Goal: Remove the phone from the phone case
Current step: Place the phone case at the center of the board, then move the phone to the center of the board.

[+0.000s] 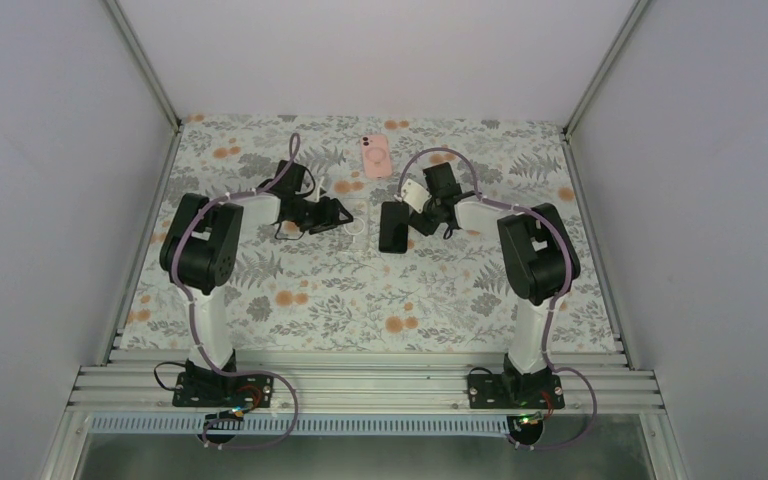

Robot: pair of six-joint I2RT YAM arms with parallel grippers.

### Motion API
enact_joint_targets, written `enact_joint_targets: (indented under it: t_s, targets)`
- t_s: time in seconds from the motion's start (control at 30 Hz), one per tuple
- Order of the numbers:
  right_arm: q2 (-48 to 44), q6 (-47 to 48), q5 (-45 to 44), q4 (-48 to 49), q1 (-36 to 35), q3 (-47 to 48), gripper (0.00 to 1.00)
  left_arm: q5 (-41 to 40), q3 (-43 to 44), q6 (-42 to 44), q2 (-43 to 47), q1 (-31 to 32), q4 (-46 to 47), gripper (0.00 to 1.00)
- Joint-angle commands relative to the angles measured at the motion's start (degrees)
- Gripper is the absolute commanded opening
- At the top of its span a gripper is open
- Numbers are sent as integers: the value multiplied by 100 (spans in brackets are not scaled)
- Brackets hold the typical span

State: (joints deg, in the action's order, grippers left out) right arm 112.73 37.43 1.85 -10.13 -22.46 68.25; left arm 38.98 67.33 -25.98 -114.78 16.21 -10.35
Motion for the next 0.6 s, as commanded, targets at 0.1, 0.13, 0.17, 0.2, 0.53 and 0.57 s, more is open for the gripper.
enact_joint_targets:
  t_s: [0.1, 0.13, 0.17, 0.2, 0.53, 0.57]
  targets:
    - [316, 58, -78, -390, -144, 135, 67, 7, -166, -28, 255, -30, 74, 64]
    - [347, 69, -99, -385, -167, 172, 67, -26, -179, -22, 281, -35, 83, 64]
    - [349, 73, -112, -389, -177, 202, 68, -63, -191, -8, 303, -35, 86, 65]
    - [372, 65, -109, -409, -179, 232, 67, -86, -210, -4, 339, -31, 86, 65]
    - [94, -333, 22, -715, -31, 788, 75, -182, -53, 170, 762, -61, 60, 69]
    - [70, -438, 119, -812, -4, 961, 78, -203, -3, 206, 800, -73, 31, 70]
